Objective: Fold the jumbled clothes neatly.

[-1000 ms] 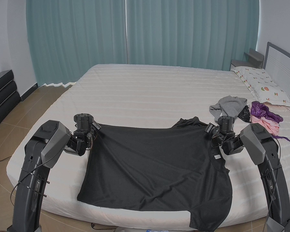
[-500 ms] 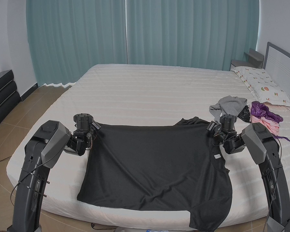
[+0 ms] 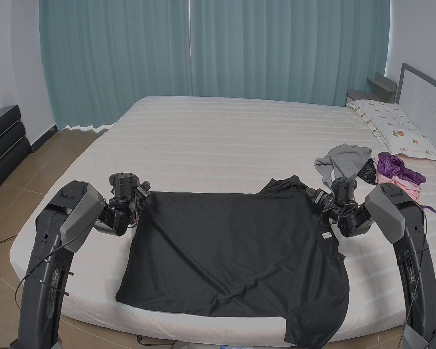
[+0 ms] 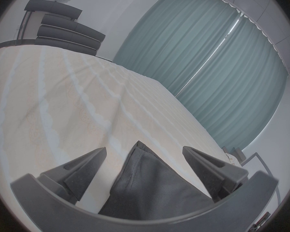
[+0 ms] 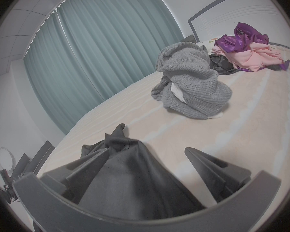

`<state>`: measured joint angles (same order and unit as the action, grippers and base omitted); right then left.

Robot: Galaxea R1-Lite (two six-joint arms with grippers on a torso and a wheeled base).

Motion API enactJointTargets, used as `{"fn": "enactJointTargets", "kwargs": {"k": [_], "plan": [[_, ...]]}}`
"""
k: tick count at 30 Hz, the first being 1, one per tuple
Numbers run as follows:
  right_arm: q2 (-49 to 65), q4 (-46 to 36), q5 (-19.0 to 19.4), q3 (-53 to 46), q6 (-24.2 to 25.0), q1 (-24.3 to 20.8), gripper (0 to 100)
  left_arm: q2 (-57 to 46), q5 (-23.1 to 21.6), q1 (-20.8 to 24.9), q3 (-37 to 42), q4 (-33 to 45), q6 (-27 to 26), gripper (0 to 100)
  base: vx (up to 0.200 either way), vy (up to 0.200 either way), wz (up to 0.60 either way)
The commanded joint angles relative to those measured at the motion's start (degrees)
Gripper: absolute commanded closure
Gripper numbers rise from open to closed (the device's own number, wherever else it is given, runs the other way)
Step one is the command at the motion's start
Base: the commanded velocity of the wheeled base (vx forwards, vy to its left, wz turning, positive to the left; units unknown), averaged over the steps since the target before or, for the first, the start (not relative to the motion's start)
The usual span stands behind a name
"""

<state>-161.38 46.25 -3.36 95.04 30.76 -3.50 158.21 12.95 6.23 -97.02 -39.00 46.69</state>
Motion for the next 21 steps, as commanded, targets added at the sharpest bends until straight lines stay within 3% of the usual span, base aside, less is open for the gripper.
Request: {"fn": "enactJointTargets", "kwargs": {"k": [1,11,17,21], "plan": [[14.7,6.3,3.3,-18.5,0.9,0.7,0,-7.2,-0.3,-0.2,8.8,-2.0,3.7,0,0.0,0.0,0.0],[31.4,17.4,2.7,-50.5,10.0,-1.1,0,-23.0,-0.6,2.6,34.9,-8.3,5.5,0,0.0,0.0,0.0],[34.6,27.9,1.3,-66.8,10.3,-1.6,0,-30.3,-2.2,3.3,48.9,-10.7,8.8,0,0.0,0.0,0.0],[38.4,29.1,1.7,-74.4,11.0,-4.1,0,-36.0,-6.4,3.4,56.4,-10.7,13.0,0,0.0,0.0,0.0]]}}
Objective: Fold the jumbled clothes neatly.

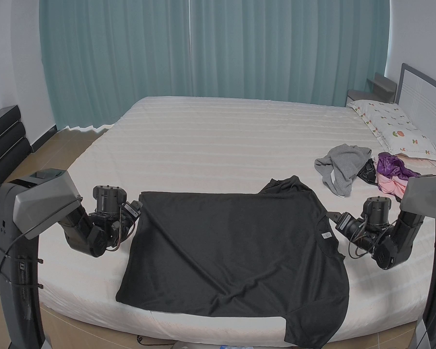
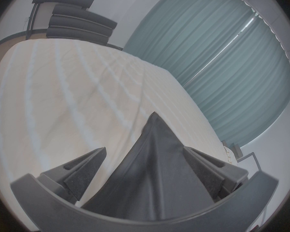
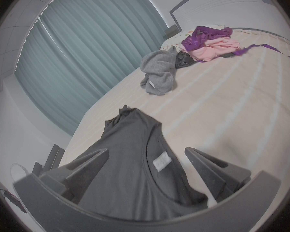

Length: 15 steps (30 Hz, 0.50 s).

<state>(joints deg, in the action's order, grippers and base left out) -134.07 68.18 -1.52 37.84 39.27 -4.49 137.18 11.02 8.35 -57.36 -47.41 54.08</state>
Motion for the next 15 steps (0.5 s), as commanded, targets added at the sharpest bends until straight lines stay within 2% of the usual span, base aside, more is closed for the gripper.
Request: {"fn": "enactJointTargets", "kwargs": {"k": [1,4,6,10,15], "plan": [[11.3,7.2,-0.1,-18.2,2.7,-3.4,0,-15.7,-5.2,1.3,17.9,-2.3,5.9,0,0.0,0.0,0.0],[10.9,7.9,-0.1,-21.2,3.6,-4.7,0,-18.3,-7.9,1.6,22.0,-2.3,6.7,0,0.0,0.0,0.0],[10.8,9.2,-0.1,-23.1,6.2,-5.0,0,-19.5,-9.5,1.8,25.9,-2.3,7.3,0,0.0,0.0,0.0],[10.1,9.9,0.9,-24.2,9.7,-5.3,0,-19.7,-9.7,1.9,28.6,-2.4,8.7,0,0.0,0.0,0.0],[9.4,12.2,2.2,-26.0,10.8,-5.3,0,-19.6,-9.7,3.3,29.8,-2.4,9.1,0,0.0,0.0,0.0]]}}
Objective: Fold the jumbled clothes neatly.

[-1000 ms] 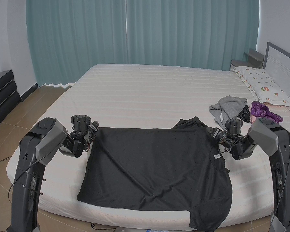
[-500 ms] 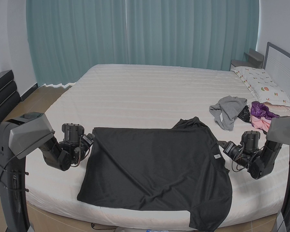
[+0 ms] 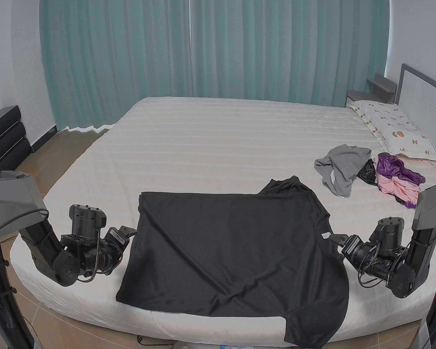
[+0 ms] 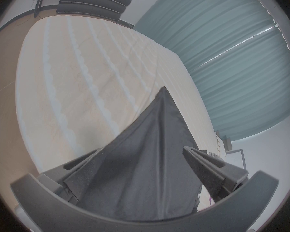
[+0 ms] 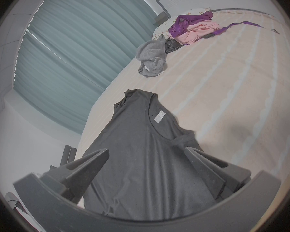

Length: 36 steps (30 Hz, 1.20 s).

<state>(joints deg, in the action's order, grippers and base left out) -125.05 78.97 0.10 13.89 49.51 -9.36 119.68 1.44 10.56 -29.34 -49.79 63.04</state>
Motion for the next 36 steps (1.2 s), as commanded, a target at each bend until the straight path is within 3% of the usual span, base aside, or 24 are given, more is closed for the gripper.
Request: {"fn": "enactJointTargets", "kwargs": {"k": [1,4,8,17,26,36], "plan": [[0.7,2.2,1.9,-3.0,1.6,-0.4,0,-2.1,-0.1,1.7,2.3,0.0,0.2,0,0.0,0.0,0.0],[0.4,4.4,6.1,-6.1,2.7,-0.9,0,-2.1,-0.1,3.0,4.5,0.0,0.1,0,-0.133,0.0,0.0],[-0.5,6.6,7.5,-7.0,2.7,-0.1,0,-2.2,-0.2,3.2,5.7,-0.1,0.0,0,-0.2,0.0,0.0],[-3.3,7.0,7.5,-7.1,2.3,0.1,0,-2.2,-2.1,3.2,7.4,-0.1,-0.3,0,-0.2,0.0,0.0],[-3.3,7.1,7.5,-7.0,2.3,0.2,0,-2.2,-3.3,3.3,6.8,-0.2,0.1,0,0.0,0.0,0.0],[-3.4,7.1,7.5,-6.9,2.3,0.2,0,-2.4,-3.4,3.8,6.8,-0.8,0.2,0,0.0,-0.2,0.0]]}}
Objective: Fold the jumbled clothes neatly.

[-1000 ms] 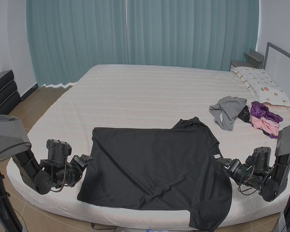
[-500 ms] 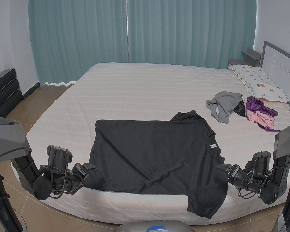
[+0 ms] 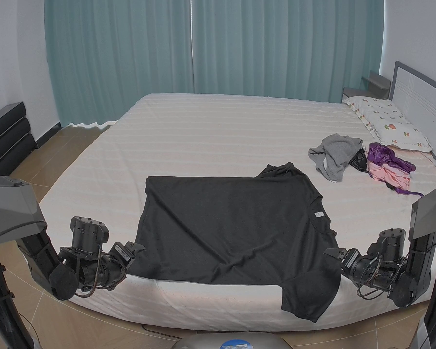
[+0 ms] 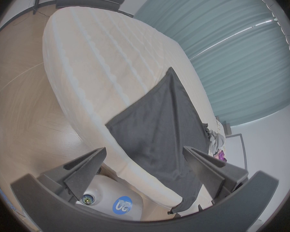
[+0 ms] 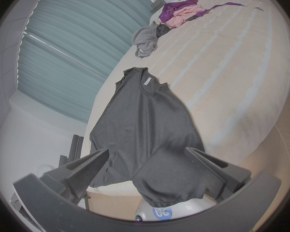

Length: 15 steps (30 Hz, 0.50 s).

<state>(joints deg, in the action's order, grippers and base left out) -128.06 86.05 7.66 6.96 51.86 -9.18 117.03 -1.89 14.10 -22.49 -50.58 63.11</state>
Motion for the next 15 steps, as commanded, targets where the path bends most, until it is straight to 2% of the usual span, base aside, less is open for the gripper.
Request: {"fn": "enactJointTargets", "kwargs": {"k": [1,5,8,11,15], "plan": [[-0.4,0.0,0.0,0.1,0.0,0.1,0,0.2,0.0,0.2,-0.1,0.0,0.1,0,0.0,-0.2,0.0],[-0.4,0.0,0.0,0.2,0.0,0.5,0,0.1,0.0,0.0,-0.2,0.0,-0.1,0,0.0,-0.2,0.0],[-0.4,0.0,0.0,0.2,0.0,0.5,0,0.5,0.0,-0.9,-0.3,0.0,-0.3,0,0.0,0.0,0.0],[-0.5,0.0,0.0,0.4,0.0,0.5,0,1.2,0.0,-3.9,-0.4,0.1,-1.3,0,0.0,0.0,0.0],[-0.9,0.0,0.2,0.4,0.0,0.4,0,4.3,0.5,-6.7,-0.4,0.0,-7.3,0,0.0,0.0,0.0]]}}
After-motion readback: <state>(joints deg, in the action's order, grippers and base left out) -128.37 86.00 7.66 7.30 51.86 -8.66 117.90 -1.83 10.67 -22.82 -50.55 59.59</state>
